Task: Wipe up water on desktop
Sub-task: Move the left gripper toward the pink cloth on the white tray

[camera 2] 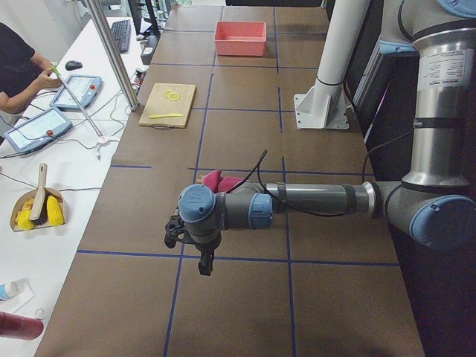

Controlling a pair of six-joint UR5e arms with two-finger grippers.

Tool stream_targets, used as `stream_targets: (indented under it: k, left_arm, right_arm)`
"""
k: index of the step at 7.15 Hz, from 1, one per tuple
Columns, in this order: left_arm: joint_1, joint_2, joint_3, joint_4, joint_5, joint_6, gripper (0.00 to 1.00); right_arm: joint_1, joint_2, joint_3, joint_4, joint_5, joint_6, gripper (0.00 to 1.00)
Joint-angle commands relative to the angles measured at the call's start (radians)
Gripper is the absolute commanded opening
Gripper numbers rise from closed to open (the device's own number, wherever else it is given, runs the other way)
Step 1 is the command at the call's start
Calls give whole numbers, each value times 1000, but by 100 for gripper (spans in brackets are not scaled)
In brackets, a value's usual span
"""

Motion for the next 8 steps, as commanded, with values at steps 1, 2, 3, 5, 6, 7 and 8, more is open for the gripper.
stream_targets:
  k: [1, 2, 3, 5, 6, 7, 8]
  left_arm:
    - [2, -3, -86, 0, 0, -1, 100]
    - [6, -4, -146, 5, -2, -6, 100]
    - [29, -6, -179, -1, -53, -68, 100]
    - [102, -12, -265, -48, -167, -269, 100]
    - [164, -20, -263, -161, -176, -411, 100]
    - [220, -23, -248, -249, -173, -510, 100]
    - [268, -29, -236, -280, -170, -558, 100]
  right_arm:
    - [0, 0, 1, 0, 2, 2, 100]
    - [0, 0, 3, 0, 2, 2, 100]
    - [0, 0, 3, 2, 2, 2, 100]
    - [0, 2, 4, 2, 4, 2, 100]
    - [0, 2, 4, 2, 4, 2, 100]
    - [-2, 2, 4, 2, 4, 3, 100]
    - [-2, 2, 4, 2, 4, 3, 100]
